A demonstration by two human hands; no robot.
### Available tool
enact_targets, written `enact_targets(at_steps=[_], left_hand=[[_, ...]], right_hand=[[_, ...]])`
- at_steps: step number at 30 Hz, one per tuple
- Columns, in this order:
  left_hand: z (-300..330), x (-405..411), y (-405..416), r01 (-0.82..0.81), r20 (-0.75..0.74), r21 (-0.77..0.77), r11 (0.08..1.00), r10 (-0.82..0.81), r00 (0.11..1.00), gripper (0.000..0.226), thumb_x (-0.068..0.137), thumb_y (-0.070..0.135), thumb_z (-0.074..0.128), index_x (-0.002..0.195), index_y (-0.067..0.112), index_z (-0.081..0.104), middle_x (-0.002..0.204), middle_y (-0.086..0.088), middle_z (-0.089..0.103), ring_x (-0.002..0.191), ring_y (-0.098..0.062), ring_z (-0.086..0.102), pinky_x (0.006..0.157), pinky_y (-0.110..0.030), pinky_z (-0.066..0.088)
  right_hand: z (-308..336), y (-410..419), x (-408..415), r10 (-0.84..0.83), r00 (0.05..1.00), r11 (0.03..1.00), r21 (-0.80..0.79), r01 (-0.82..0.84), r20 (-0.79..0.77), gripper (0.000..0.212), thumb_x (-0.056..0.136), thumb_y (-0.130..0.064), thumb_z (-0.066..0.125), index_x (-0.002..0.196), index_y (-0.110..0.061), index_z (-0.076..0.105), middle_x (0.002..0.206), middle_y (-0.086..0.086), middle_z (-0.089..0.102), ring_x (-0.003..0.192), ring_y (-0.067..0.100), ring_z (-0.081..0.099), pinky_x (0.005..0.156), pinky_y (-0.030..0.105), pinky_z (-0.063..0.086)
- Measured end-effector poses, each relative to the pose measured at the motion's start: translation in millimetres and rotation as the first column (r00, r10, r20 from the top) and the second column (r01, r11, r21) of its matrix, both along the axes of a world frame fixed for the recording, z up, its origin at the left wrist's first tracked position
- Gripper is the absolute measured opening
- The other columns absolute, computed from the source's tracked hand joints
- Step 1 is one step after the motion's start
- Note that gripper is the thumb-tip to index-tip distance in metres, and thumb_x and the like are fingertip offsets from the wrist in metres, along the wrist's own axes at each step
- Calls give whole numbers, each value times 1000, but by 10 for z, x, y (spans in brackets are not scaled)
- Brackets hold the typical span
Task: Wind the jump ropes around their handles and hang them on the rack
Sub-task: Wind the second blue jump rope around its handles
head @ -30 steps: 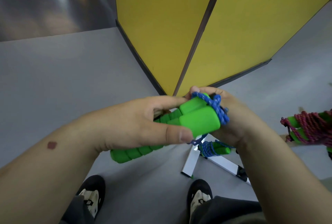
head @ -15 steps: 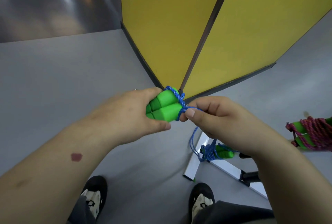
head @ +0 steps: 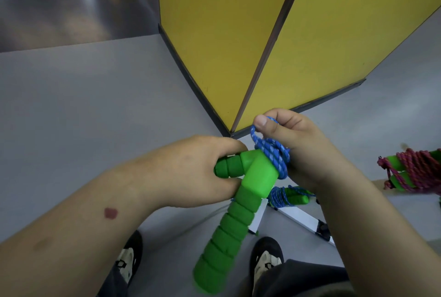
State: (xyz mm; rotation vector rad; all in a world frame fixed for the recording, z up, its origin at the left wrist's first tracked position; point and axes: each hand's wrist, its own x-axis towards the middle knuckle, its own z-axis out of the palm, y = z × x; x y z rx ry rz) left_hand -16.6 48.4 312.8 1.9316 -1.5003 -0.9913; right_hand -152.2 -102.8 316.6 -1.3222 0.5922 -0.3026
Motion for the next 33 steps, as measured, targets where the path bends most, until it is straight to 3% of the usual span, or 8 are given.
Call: enact_targets(at_steps=[4,7,10,16,20,23,30,33], left_hand=[[-8,-35,3,-27,-95,8,1000,28,995,35,85,46,41,107,29,63,91,2,70,90,-22,67,84,-52,56],[33,-30,15,-61,-146,-10,998,59,988,63,85,75,30,103,25,63,95,2,69,94,-20,66,89,-52,54],[44,-23,15,-45,-83,9,999,45,996,73,69,94,36,101,34,61,92,9,68,89,-9,66,85,-45,56],[-17,-24,4,-91,72,13,996,90,993,46,69,65,74,105,45,52,88,7,63,77,-7,61,72,-38,56],[-63,-23,-19,-147,-15,7,989,147,989,76,55,86,66,122,55,49,110,20,67,102,-2,64,88,-37,56],[-82,-83,-53,-243,30,-16,970,243,969,70,59,83,71,119,55,49,103,21,66,95,-1,64,85,-36,57],[-112,-108,-136,-473,-277,0,881,454,847,31,80,43,79,93,19,63,63,9,56,55,-12,49,59,-27,44],[-114,-57,-160,-521,-357,93,849,517,778,27,75,36,69,86,14,59,74,-14,68,57,-19,48,57,-35,43]], right_hand=[[-20,1,47,-151,986,988,0,151,67,17,90,-22,64,79,-11,56,57,1,54,44,11,48,45,21,42],[-25,3,62,-228,970,973,-13,230,79,18,91,-23,66,78,-15,56,58,3,51,42,13,45,45,23,39],[-39,14,69,-257,964,962,-78,262,74,19,89,-28,70,78,-17,58,63,7,49,48,19,44,49,29,36],[-43,43,92,-311,945,943,-94,320,98,22,97,-29,62,78,-18,58,59,2,56,49,18,48,49,27,41],[-45,63,115,-346,931,931,-79,356,117,24,101,-28,58,78,-22,60,60,1,55,54,18,45,54,31,43],[-8,87,139,-392,911,916,-39,400,130,25,104,-27,52,82,-17,56,57,-1,50,55,16,49,55,31,47],[84,152,158,-403,891,890,316,329,208,21,106,-28,46,93,-12,47,66,2,48,63,18,58,72,36,60],[78,146,181,-438,879,865,357,353,191,22,106,-28,48,95,-9,54,76,5,58,78,24,68,80,39,60]])
